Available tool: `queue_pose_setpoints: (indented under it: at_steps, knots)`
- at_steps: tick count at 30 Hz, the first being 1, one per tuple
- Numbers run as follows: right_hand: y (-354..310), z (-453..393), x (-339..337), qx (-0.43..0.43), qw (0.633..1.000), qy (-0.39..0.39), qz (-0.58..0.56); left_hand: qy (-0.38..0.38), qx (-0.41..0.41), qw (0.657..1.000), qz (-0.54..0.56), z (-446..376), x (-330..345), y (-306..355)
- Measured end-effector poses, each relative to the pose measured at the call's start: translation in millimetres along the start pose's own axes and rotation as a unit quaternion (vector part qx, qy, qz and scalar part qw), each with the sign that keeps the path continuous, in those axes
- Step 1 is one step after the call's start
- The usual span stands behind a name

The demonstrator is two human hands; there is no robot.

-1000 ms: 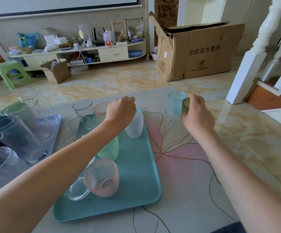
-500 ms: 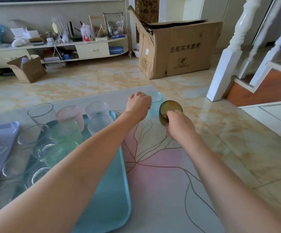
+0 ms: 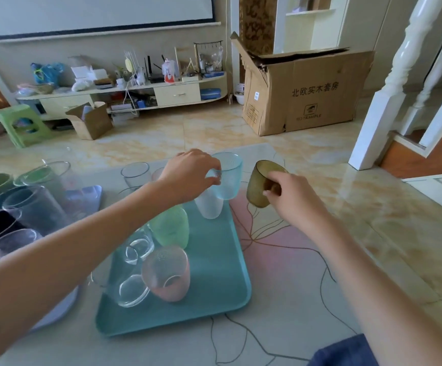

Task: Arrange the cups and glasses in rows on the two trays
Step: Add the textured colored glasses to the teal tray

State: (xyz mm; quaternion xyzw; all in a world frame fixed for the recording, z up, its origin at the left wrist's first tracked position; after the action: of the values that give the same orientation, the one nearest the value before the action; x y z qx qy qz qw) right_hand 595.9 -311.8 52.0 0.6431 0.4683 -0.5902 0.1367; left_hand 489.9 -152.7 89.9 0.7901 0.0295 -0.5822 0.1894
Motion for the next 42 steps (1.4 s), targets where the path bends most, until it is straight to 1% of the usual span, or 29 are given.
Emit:
queue_pose_setpoints:
  at_steps: [3, 5, 8, 10, 14, 17, 20, 26, 29, 33, 36, 38, 42]
  knots:
    - [-18.6, 25.4, 1.0, -0.013, 0.999, 0.009, -0.04, -0.003, -0.009, 1.0, 0.001, 25.4, -10.8, -4.5]
    - [-23.9, 38.0, 5.1, -0.018, 0.999, -0.006, -0.048, 0.0, -0.011, 1.0, 0.012, 36.9, -13.5, -5.6]
    - [-25.7, 42.6, 6.3, -0.014, 0.999, -0.025, -0.039, 0.003, 0.004, 1.0, 0.027, 52.2, -9.8, -1.6]
    - [-25.9, 41.3, 5.4, -0.005, 0.999, -0.029, -0.027, -0.002, 0.019, 1.0, 0.016, 61.3, -2.1, 0.7]
    - [-29.4, 41.2, 5.6, 0.001, 0.999, -0.039, -0.006, -0.039, 0.002, 0.999, -0.009, 67.0, 19.8, -7.1]
    - [-32.1, 42.9, 8.4, -0.013, 0.998, -0.067, -0.002, -0.05, -0.015, 0.998, -0.041, 61.1, 32.4, -13.2]
    - [-35.7, 45.6, 10.4, -0.04, 0.993, -0.107, 0.008, -0.066, -0.025, 0.996, -0.049, 56.8, 43.6, -14.7]
    - [-44.6, 49.4, 8.1, -0.094, 0.981, -0.165, 0.032, -0.064, -0.021, 0.997, -0.043, 58.5, 47.6, -17.7]
    - [-50.7, 53.8, 12.4, -0.117, 0.969, -0.216, 0.035, -0.068, -0.015, 0.996, -0.05, 63.4, 45.6, -21.3]
    - [-58.7, 58.5, 27.1, -0.131, 0.951, -0.275, 0.047, -0.069, -0.009, 0.996, -0.051, 67.4, 45.7, -20.6]
    - [-61.5, 60.6, 33.8, -0.128, 0.947, -0.289, 0.06, -0.071, -0.012, 0.997, -0.033, 70.0, 42.4, -20.4]
    - [-60.6, 61.4, 37.2, -0.118, 0.944, -0.305, 0.051, -0.056, -0.018, 0.998, -0.006, 74.7, 36.5, -21.7]
    - [-60.6, 64.7, 44.2, -0.118, 0.932, -0.34, 0.045, 0.026, -0.041, 0.998, 0.036, 93.3, 18.7, -28.3]
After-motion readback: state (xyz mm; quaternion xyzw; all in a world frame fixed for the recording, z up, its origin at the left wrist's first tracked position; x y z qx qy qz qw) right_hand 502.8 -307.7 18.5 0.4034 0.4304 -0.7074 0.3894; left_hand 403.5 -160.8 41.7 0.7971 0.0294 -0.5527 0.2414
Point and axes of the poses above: each hand's wrist, its own z-axis away from the middle knuckle, its own x-axis out of the palm, y = z × x, the point moved 4 cm from there along -z, towards the middle knuckle, and after that the axes turned 11 degrees about z, right-handed, at the moved point
